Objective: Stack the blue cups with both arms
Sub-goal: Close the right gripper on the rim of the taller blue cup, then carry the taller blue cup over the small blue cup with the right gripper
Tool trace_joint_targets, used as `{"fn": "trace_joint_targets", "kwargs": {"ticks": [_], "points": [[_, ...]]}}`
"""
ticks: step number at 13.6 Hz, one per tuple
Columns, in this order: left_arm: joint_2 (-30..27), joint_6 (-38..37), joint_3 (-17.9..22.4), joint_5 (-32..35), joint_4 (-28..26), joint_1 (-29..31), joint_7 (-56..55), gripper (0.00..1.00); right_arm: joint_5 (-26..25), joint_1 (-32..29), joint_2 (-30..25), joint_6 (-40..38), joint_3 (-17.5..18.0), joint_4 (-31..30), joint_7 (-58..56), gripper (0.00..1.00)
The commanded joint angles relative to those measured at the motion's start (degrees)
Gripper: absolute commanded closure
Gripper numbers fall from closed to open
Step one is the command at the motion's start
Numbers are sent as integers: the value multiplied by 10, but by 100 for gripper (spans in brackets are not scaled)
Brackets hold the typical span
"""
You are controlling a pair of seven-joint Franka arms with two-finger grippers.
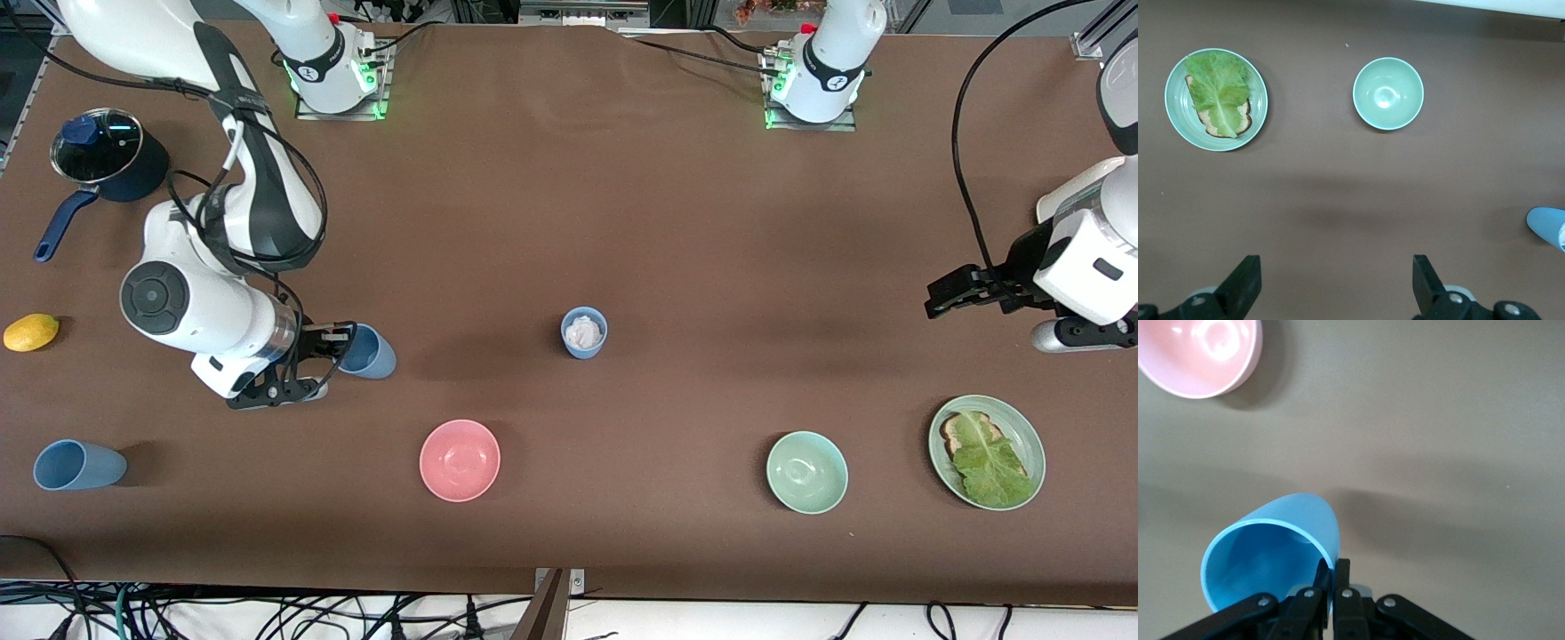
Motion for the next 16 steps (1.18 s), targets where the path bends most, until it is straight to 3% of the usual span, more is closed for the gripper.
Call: {"fn": "trace_joint_targets", "kwargs": {"ticks": [1, 9, 14, 16], "points": [[-29, 10, 10, -11, -27, -6, 14, 0, 2, 23, 3, -70, 1, 60, 30, 100], [-92, -12, 19, -46, -55, 6, 13, 0, 7, 129, -19, -145, 1, 115, 173, 100], [-111, -15, 18, -42, -62, 3, 12, 0, 6, 219, -21, -145, -3, 120, 307, 100], [-111, -15, 19, -39, -61, 8, 60, 0, 6, 248, -17, -141, -4, 128, 356, 100]]}}
